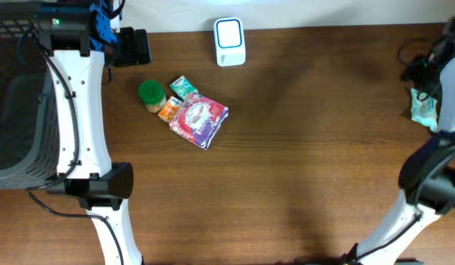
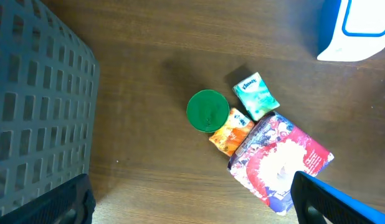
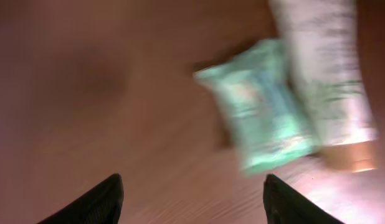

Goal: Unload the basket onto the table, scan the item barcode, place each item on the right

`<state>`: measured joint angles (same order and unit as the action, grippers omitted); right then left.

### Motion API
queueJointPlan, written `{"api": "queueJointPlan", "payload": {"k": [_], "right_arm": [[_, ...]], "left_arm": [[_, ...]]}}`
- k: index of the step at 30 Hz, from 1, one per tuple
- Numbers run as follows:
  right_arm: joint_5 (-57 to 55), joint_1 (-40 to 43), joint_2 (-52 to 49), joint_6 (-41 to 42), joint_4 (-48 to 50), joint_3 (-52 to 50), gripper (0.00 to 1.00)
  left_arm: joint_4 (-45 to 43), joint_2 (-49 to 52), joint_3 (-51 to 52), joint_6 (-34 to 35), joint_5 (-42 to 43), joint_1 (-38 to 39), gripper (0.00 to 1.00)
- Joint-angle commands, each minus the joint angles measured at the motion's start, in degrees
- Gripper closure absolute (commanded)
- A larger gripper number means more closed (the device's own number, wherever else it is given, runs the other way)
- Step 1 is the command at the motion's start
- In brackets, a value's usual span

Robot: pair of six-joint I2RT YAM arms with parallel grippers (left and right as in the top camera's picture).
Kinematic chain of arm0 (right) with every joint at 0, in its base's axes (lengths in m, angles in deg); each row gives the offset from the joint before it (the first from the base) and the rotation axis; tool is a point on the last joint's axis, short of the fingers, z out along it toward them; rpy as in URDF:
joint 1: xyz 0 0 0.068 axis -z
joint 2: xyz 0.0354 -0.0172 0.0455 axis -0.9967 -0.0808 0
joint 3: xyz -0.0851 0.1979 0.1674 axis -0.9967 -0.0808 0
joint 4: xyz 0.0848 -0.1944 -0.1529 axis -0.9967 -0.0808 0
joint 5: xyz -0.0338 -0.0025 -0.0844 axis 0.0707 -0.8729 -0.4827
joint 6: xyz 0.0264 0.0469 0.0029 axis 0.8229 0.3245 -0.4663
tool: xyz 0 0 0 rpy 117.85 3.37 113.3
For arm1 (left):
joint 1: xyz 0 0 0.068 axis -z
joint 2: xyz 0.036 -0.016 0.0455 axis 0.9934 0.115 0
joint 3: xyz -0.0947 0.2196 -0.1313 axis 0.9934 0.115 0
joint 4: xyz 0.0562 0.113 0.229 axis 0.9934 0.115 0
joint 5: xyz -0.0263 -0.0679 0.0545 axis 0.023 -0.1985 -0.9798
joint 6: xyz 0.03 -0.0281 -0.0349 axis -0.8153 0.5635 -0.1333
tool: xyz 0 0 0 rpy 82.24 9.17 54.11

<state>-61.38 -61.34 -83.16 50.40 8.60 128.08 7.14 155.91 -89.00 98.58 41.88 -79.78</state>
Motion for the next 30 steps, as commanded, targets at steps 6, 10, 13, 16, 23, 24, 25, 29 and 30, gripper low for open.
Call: {"api": "queueJointPlan", "payload": {"k": [6, 10, 13, 16, 23, 24, 25, 29, 30], "right_arm": [[22.58, -23.47, 3.78, 0.44, -13.44, 1.25, 0.07], [20.87, -35.50, 2.75, 0.44, -11.91, 1.16, 0.01], [18.34, -41.00, 2.49, 0.48, -10.62, 1.16, 0.01], [18.12, -45.22, 0.22, 0.48, -9.38, 1.16, 0.01], [18.34, -52.06, -8.09, 3.52, -4.44, 1.14, 0.01], [18.34, -52.15, -8.15, 3.50, -4.48, 1.14, 0.01], [18.34, -52.15, -8.15, 3.50, -4.79, 1.16, 0.01], [18.10, -52.13, -8.26, 5.09, -0.57, -0.48, 0.01], [18.12, -52.13, -8.37, 7.06, 1.33, -1.92, 0.01]], "left_arm": [[0.07, -0.63, -0.66, -0.31, -0.46, -0.04, 0.01], [0.07, -0.63, -0.66, -0.31, -0.46, -0.04, 0.01], [0.07, -0.63, -0.66, -0.31, -0.46, -0.04, 0.01], [0.07, -0.63, -0.66, -0.31, -0.46, -0.04, 0.01], [0.07, -0.63, -0.66, -0.31, -0.46, -0.04, 0.01], [0.07, -0.63, -0.66, -0.31, -0.46, -0.04, 0.01], [0.07, -0.66, -0.66, -0.31, -0.46, -0.04, 0.01], [0.07, -0.63, -0.66, -0.31, -0.46, -0.02, 0.01], [0.07, -0.63, -0.66, -0.31, -0.46, -0.04, 0.01]]}}
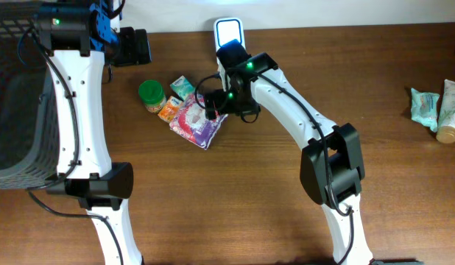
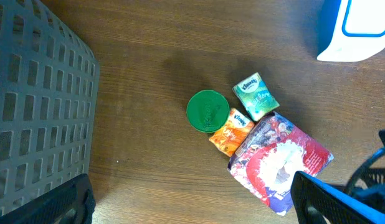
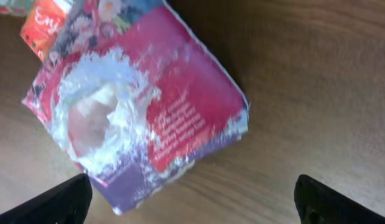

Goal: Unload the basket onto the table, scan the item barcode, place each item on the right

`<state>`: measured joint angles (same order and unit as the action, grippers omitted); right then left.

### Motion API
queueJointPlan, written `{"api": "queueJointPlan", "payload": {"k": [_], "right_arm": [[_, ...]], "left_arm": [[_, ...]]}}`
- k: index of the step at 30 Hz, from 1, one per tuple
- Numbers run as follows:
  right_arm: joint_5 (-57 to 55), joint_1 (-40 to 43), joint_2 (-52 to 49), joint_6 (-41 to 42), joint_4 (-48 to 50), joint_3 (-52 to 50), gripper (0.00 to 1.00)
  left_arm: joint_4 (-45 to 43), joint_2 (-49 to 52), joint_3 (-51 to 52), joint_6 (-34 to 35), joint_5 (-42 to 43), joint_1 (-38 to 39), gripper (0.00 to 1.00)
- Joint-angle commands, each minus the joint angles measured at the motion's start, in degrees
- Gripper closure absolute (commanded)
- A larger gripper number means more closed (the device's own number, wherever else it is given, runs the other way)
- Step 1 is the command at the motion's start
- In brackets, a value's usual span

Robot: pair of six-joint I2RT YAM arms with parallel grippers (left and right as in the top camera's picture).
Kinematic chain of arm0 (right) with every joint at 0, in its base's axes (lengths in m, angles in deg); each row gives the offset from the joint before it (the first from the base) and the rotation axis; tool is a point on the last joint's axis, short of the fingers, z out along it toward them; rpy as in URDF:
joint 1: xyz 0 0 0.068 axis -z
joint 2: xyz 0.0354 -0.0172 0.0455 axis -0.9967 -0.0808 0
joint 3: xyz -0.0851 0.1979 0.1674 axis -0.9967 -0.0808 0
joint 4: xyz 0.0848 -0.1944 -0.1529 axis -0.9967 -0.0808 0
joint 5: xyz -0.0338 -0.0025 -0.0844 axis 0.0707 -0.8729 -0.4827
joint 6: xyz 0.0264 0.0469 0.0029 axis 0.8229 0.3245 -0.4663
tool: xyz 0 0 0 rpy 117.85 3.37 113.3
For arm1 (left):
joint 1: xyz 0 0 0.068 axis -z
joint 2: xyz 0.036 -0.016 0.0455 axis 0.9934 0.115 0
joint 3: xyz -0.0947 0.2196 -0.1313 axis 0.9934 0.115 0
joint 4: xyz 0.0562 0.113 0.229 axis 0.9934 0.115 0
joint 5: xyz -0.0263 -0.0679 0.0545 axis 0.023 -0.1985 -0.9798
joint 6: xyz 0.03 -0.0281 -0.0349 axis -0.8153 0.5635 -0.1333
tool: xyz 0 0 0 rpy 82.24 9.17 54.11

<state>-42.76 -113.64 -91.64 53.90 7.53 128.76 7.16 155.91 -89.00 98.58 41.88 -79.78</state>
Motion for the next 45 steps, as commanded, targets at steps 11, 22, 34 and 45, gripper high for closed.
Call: {"api": "queueJointPlan", "payload": {"k": [11, 22, 34, 45], "right_arm": [[5.73, 0.26, 0.09, 13.73, 20.76, -16.31, 0.12], [2.34, 3.61, 2.19, 5.53, 11.58, -15.82, 0.96], [-2.84, 3.67, 12.68, -0.31, -1.88, -15.67, 0.96], [-35.34, 5.05, 12.70, 3.61, -21.14, -1.01, 0.96]], "left_arm": [[0.04, -0.63, -0.66, -0.31, -0.46, 0.02, 0.01], [0.04, -0.63, -0.66, -0.31, -0.46, 0.02, 0.01], [0.04, -0.63, -0.66, -0.31, -0.46, 0.00, 0.01], [0.04, -0.66, -0.66, -0.31, -0.44, -0.02, 0.01]]}}
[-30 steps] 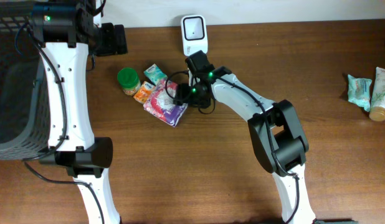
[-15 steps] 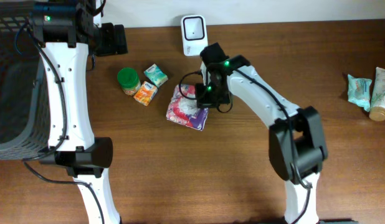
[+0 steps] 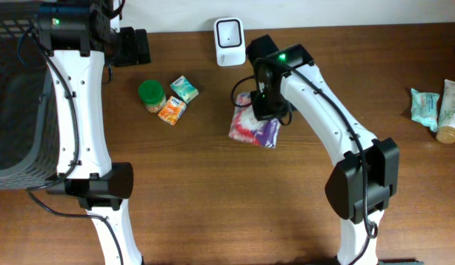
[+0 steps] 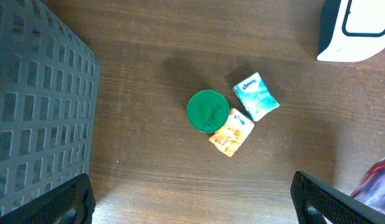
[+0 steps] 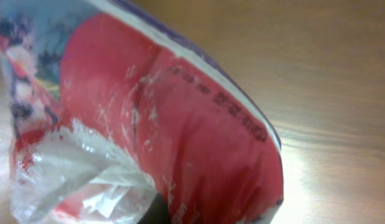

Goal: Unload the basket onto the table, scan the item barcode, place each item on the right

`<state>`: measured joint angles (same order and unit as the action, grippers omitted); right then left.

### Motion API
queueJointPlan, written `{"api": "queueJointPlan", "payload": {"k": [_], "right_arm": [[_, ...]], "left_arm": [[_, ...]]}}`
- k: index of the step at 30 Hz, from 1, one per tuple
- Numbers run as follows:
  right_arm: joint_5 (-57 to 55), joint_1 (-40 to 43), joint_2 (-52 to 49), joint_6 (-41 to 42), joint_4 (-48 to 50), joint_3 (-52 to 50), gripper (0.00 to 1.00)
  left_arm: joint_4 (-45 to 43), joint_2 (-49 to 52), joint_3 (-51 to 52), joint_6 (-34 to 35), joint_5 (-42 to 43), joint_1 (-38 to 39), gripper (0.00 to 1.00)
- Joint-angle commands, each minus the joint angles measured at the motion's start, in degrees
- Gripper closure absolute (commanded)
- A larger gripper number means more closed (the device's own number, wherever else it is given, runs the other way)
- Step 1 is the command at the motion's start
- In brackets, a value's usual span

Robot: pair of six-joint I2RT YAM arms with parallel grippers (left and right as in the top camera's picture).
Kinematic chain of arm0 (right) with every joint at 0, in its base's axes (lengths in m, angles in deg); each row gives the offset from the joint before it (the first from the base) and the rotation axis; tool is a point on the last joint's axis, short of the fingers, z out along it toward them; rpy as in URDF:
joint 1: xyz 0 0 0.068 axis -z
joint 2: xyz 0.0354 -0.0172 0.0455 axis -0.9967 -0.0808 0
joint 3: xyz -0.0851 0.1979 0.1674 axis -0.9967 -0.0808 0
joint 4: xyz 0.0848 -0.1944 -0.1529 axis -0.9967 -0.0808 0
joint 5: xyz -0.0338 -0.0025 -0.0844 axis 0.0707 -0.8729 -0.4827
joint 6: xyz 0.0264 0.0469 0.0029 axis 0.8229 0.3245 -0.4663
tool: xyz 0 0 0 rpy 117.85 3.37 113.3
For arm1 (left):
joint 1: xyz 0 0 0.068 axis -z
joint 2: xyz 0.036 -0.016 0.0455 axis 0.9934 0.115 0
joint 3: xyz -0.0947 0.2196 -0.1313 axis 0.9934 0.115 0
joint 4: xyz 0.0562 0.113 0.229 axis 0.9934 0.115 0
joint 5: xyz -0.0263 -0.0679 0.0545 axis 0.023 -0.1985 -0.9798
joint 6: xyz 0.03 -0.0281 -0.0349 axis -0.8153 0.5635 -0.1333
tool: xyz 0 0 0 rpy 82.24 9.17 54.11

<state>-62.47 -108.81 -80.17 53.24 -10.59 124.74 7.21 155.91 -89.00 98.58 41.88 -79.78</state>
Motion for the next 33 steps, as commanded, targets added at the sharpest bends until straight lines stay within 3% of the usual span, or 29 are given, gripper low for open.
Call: {"api": "queueJointPlan", "payload": {"k": [1, 5, 9, 16, 20, 26, 27, 28, 31, 33], "right_arm": [[-18.43, 0.22, 1.18, 5.51, -3.82, 3.02, 0.96], [-34.84, 0.33, 0.76, 10.75, -4.85, -1.22, 0.96], [-40.33, 0.33, 0.66, 10.64, -4.98, -6.27, 0.96], [-40.98, 0.63, -3.69, 6.38, -1.29, -9.20, 0.96], [-35.89, -2.82, -3.98, 6.34, 2.38, -9.27, 0.94], [-27.65, -11.30, -3.98, 6.38, 8.70, -9.20, 0.57], [-27.39, -13.46, -3.96, 6.38, 9.46, -9.14, 0.30], [-27.12, -14.21, -3.96, 6.38, 9.44, -8.87, 0.30], [-18.01, -15.50, -3.96, 6.38, 9.42, -4.31, 0.06], [-10.38, -14.43, -3.85, 6.36, 8.17, 1.79, 0.02]], "left_arm": [[0.00, -0.63, -0.66, -0.31, -0.46, 0.00, 0.01], [0.00, -0.63, -0.66, -0.31, -0.46, 0.00, 0.01], [0.00, -0.63, -0.66, -0.31, -0.46, 0.00, 0.01], [0.00, -0.63, -0.66, -0.31, -0.46, 0.00, 0.01], [0.00, -0.63, -0.66, -0.31, -0.46, 0.00, 0.01], [0.00, -0.63, -0.66, -0.31, -0.46, 0.00, 0.01], [0.00, -0.63, -0.66, -0.31, -0.46, 0.00, 0.01], [0.00, -0.63, -0.66, -0.31, -0.46, 0.00, 0.01], [0.00, -0.63, -0.66, -0.31, -0.46, 0.00, 0.01], [0.00, -0.63, -0.66, -0.31, -0.46, 0.00, 0.01]]}}
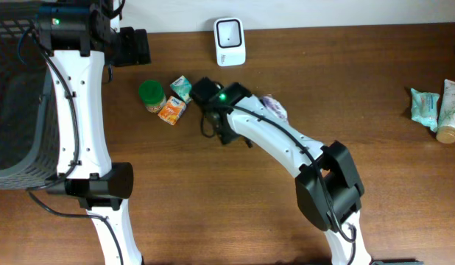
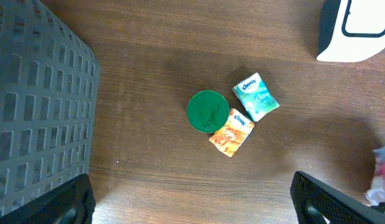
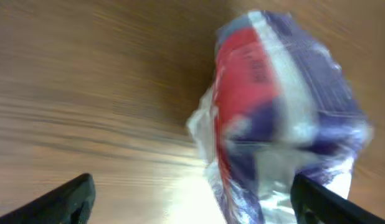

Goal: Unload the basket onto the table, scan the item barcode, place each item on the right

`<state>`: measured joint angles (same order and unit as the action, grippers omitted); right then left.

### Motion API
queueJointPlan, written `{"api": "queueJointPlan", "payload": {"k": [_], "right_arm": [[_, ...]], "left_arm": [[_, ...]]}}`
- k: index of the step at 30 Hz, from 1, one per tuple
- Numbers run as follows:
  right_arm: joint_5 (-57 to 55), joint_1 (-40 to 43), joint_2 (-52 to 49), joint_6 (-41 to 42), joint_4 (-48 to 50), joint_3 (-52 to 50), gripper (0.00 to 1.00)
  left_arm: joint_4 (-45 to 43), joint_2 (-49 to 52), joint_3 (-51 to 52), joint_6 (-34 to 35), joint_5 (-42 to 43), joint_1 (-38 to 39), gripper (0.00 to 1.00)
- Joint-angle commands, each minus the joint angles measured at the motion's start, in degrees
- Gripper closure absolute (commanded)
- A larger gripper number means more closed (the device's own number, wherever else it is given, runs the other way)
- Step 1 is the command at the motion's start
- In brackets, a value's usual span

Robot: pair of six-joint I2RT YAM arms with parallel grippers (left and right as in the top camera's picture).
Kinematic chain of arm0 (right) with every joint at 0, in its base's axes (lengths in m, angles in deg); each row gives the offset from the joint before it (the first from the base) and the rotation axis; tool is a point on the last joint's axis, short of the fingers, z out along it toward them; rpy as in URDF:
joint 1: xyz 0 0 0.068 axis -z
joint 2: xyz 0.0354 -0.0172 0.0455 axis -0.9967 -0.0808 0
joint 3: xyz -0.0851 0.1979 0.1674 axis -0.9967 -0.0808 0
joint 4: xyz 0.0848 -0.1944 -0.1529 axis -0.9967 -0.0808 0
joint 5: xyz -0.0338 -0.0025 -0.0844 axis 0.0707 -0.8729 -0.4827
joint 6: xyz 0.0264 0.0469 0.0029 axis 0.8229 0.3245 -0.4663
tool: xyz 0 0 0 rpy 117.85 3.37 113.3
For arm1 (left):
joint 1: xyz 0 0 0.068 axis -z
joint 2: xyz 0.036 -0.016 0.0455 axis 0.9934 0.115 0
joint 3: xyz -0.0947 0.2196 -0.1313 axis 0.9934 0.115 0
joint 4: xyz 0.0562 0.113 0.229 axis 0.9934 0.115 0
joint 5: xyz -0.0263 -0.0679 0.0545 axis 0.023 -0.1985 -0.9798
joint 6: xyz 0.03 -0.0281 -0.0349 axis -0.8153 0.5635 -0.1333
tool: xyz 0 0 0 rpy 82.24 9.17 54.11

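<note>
The pink and purple packet lies on the table below and to the right of the white scanner. It shows blurred in the right wrist view, and its edge shows in the left wrist view. My right gripper is to its left and open, with the packet near its right finger. My left gripper is open high over the table's back left, with nothing between its fingers.
A green-lidded jar, an orange sachet and a teal tissue pack sit left of my right gripper. A grey basket stands at the far left. A teal packet and a tube lie at the far right.
The right gripper held the packet below the scanner. Now the packet lies on the table slightly farther right, and the gripper is open to its left. The left arm has not moved.
The packet first lay against the jar and sachets, with my right arm at the table's far right. Then the right gripper was open over the packet. Then it held the packet below the scanner. Now the packet lies there, let go.
</note>
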<state>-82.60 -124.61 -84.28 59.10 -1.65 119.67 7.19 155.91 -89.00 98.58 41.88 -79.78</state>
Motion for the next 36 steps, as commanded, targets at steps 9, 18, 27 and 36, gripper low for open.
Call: {"api": "queueJointPlan", "payload": {"k": [9, 18, 27, 36], "right_arm": [[23.67, 20.04, 0.26, -13.38, -11.72, 24.09, 0.01], [68.74, 37.59, 0.24, -35.69, -0.17, 3.45, 0.01], [69.31, 33.14, 0.24, -30.51, 25.97, -17.14, 0.00], [66.47, 27.12, 0.24, -28.74, 29.99, -23.65, 0.37]], "left_arm": [[0.02, -0.63, -0.66, -0.31, -0.46, 0.00, 0.01], [0.02, -0.63, -0.66, -0.31, -0.46, 0.00, 0.01], [0.02, -0.63, -0.66, -0.31, -0.46, 0.00, 0.01], [0.02, -0.66, -0.66, -0.31, -0.46, 0.00, 0.01]]}}
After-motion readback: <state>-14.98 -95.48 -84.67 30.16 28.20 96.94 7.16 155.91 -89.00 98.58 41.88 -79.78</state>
